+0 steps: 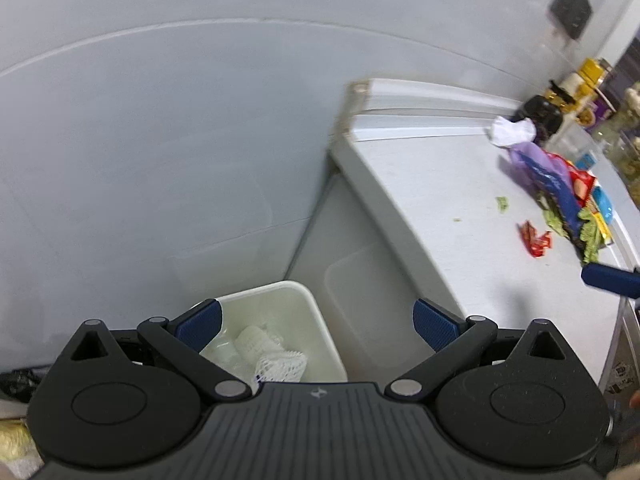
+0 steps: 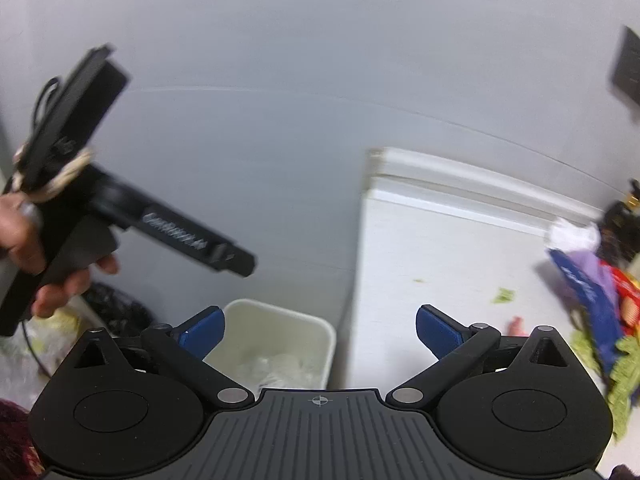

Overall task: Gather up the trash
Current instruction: 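Raise both grippers away from the bin toward the counter, then grasp the red snack wrapper with the left gripper while the right gripper grasps the green chip bag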

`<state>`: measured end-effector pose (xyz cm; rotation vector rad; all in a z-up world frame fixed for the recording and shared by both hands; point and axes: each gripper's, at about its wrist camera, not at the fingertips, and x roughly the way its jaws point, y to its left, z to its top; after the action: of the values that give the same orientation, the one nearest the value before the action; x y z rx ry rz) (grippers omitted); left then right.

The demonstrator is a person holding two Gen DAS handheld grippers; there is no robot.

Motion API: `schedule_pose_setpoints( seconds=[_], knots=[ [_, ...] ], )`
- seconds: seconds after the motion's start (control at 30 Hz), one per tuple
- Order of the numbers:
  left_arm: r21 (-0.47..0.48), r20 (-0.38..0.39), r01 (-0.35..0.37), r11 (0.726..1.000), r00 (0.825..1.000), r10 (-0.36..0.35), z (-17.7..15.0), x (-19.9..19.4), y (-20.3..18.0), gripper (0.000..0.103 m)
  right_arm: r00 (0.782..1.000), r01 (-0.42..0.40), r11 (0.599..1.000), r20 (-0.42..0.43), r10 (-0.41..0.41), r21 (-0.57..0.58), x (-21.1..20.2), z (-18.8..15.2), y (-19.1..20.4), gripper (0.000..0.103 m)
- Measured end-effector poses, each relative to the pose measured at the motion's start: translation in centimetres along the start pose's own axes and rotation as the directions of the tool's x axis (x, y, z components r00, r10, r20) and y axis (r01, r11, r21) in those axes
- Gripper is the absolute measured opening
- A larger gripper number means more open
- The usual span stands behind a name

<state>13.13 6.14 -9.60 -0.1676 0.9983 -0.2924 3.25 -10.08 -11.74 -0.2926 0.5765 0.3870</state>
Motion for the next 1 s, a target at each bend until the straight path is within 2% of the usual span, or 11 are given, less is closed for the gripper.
schedule_pose_setpoints(
  seconds=[0.4,0.6,0.8,1.0],
  knots=[
    [0.051,0.044,0.069,0.996,0.996,-0.071,1.5,1.3,-6.4,0.102,0.991,0.118,0.975,0.042,-0.128,0.187,-2.1,-2.2,-10.4,0.103],
    [0.09,0.043,0.1,0.991,0.994,-0.105,3.4,2.5,-10.4,0.102,0.981,0.177,0.959,0.034,-0.189,0.22,-3.5,-3.4,-16.3,0.103],
    [0.167,0.076,0.137,0.976,0.986,-0.151,5.9,3.3,-15.3,0.102,0.967,0.243,0.94,0.013,-0.253,0.24,-3.7,-4.3,-22.2,0.103],
    [0.246,0.092,0.192,0.95,0.971,-0.22,7.4,4.7,-20.7,0.098,0.956,0.283,0.92,-0.005,-0.293,0.273,-3.7,-5.1,-27.3,0.103]
  ],
)
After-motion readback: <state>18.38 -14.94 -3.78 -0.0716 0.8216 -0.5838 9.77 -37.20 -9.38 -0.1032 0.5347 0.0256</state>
